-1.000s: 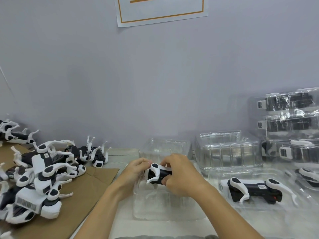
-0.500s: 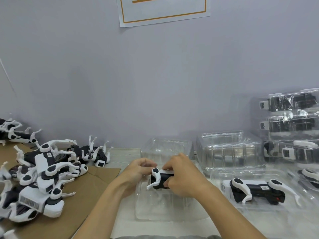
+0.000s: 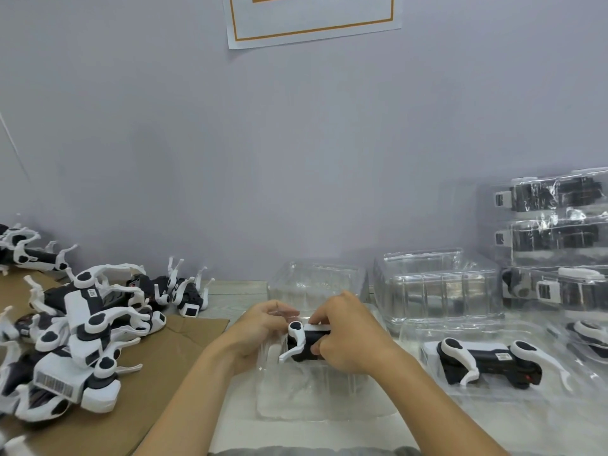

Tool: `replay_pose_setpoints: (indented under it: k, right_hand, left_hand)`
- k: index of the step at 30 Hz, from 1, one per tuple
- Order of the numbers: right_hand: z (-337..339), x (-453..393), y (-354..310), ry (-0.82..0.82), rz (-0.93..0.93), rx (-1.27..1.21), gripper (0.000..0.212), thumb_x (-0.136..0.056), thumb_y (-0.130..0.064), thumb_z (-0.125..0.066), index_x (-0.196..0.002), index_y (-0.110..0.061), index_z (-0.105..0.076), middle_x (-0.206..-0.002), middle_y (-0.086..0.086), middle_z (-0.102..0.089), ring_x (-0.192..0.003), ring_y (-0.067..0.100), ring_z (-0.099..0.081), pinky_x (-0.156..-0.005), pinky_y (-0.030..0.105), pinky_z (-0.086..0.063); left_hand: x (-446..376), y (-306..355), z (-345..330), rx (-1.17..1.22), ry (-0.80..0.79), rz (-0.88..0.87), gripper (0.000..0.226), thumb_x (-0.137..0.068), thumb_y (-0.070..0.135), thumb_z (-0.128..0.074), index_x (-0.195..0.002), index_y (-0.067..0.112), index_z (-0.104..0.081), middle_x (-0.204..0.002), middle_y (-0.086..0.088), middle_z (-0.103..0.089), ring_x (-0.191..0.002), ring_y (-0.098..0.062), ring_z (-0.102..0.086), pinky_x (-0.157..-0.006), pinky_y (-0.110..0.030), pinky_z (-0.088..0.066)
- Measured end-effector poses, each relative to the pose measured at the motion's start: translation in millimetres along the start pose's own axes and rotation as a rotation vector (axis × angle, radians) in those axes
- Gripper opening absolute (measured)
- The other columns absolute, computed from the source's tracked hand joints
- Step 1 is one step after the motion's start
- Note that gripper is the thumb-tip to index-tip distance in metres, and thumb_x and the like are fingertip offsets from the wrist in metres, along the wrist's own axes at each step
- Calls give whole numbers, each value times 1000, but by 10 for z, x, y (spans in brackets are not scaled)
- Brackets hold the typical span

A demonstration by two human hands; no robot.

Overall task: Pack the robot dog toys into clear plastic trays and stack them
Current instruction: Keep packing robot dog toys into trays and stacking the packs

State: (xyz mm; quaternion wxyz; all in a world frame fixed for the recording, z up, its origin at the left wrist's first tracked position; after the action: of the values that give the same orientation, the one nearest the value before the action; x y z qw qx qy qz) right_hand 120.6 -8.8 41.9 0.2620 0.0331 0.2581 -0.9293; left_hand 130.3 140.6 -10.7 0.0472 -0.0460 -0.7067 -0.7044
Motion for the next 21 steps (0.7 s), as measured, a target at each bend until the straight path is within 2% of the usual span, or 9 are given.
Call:
replay_pose_setpoints:
  k: [2,5,8,9,11,12,14,17,21]
  right_hand:
    - [-4,-8,13,8,-10,27,33,-78,-20,-73,-58,-34,-51,-93,-1,-54,-94,13,-42,-55,18,-25]
    - [-4,-14,17,13,-21,32,28,-78,-18,-71,-60,-31,-55,-98,0,-56,-95,15,-48,-55,19,-29]
    - [18,15,-4,16,-14,20,27,-77,-14,-69,-56,-27,-57,-81,0,-55,-86,15,-48,-51,24,-34]
    - [37,25,-27,18,-2,15,20,-77,-14,-69,-61,-24,-64,-79,1,-59,-85,17,-52,-53,29,-42]
    - [90,44,-83,33,40,-9,8,-80,-16,-69,-84,-20,-75,-91,2,-68,-92,20,-61,-67,35,-54]
    - [115,54,-114,44,69,-28,15,-82,-19,-69,-95,-21,-76,-97,-1,-68,-94,17,-61,-72,35,-54]
    - [146,72,-180,51,129,-50,23,-84,-23,-65,-105,-25,-75,-101,-6,-67,-91,12,-60,-77,36,-56]
    - [151,111,-264,39,164,-82,24,-85,-32,-62,-105,-32,-74,-99,-13,-69,-88,8,-61,-76,31,-55]
    - [42,110,-410,-15,176,-76,20,-82,-38,-75,-100,-30,-75,-87,-9,-65,-79,10,-57,-74,31,-53]
  left_hand:
    - [-9,8,18,-39,16,12,29,-85,-16,-51,-99,4,-67,-101,-17,-68,-76,-25,-59,-69,-32,-47]
    - [1,7,27,-31,30,14,32,-67,-5,-60,-95,6,-69,-98,-16,-69,-80,-27,-57,-70,-34,-45]
    - [-3,-17,25,12,52,-29,33,-58,1,-61,-88,9,-72,-92,-14,-70,-75,-25,-61,-69,-33,-47]
    - [-14,-29,33,43,61,-47,32,-58,0,-60,-85,9,-72,-91,-15,-70,-74,-25,-62,-70,-34,-47]
    - [-35,-44,48,86,69,-67,30,-57,-2,-58,-79,11,-74,-88,-17,-70,-74,-26,-63,-72,-35,-48]
    - [-44,-44,49,89,64,-74,30,-56,-2,-57,-76,13,-74,-88,-17,-70,-74,-26,-63,-72,-36,-47]
    - [-47,-24,31,65,46,-84,29,-57,-2,-58,-75,15,-74,-89,-16,-71,-75,-27,-62,-74,-37,-47]
    - [-26,9,6,24,31,-103,28,-58,1,-56,-74,17,-73,-86,-14,-70,-73,-26,-58,-72,-38,-45]
    - [-19,-2,-6,42,11,-101,31,-77,-10,-54,-74,15,-72,-81,-14,-67,-71,-26,-54,-61,-33,-44]
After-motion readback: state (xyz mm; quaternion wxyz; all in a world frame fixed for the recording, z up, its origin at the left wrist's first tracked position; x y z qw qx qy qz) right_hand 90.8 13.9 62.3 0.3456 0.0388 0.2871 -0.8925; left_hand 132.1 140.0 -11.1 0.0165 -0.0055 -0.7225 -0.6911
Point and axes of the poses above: each hand's wrist, its own x-axis away from the middle knuckle, its own z-axis out of the back of the hand, y = z × x, the point moved 8 cm from there along -x, towards the middle knuckle
